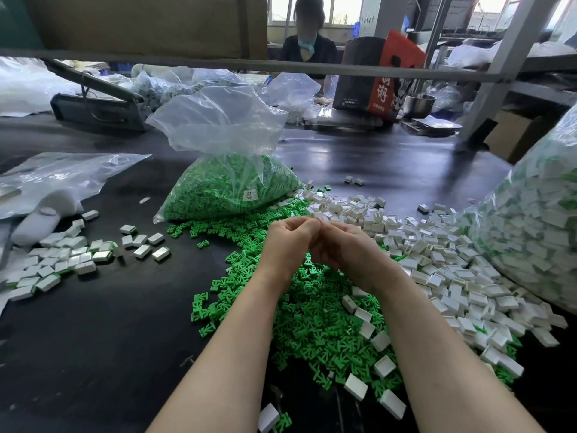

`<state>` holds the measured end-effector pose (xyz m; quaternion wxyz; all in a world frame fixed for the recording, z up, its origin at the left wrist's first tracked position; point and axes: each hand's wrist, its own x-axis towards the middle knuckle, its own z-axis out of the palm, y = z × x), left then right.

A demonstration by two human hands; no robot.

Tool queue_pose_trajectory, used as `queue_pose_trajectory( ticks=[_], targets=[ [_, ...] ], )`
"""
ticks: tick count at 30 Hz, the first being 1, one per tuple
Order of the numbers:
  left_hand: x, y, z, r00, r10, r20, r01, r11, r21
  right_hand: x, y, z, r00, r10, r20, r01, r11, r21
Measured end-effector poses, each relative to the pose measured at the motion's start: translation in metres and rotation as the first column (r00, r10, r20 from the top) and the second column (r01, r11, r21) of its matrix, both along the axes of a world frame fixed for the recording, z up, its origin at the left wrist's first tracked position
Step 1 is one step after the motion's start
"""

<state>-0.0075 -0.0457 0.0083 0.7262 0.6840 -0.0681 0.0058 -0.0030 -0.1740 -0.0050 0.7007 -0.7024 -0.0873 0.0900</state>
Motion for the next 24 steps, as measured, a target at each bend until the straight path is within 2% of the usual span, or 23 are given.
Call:
queue_pose_trajectory(
  ticks=[4, 9, 15, 24],
  targets=[
    [0.0021, -0.0027, -0.0053, 1.000, -0.004, -0.002, 0.004, 1.000, -0.003, 0.0001, -0.0005, -0.0035, 0.999, -0.042, 0.006, 0.042, 0.999, -0.017],
    [0.0046, -0.0050, -0.0085, 1.000, -0.006, 0.009, 0.006, 1.000, 0.006, 0.0011, -0.0043, -0.0061, 1.000, -0.020, 0.007, 0.020, 0.999, 0.047],
    [0.0058, -0.0019, -0.0076, 0.999, -0.043, 0.002, 0.043, 0.999, -0.019, 0.0037, -0.0058, -0.0090, 1.000, 0.006, 0.005, -0.006, 0.999, 0.053],
    [0.0078, 0.0048, -0.0036, 0.996, -0.089, 0.002, 0.089, 0.996, 0.007, 0.0041, 0.0016, -0.0083, 0.998, -0.069, 0.003, 0.069, 0.996, 0.059]
  ],
)
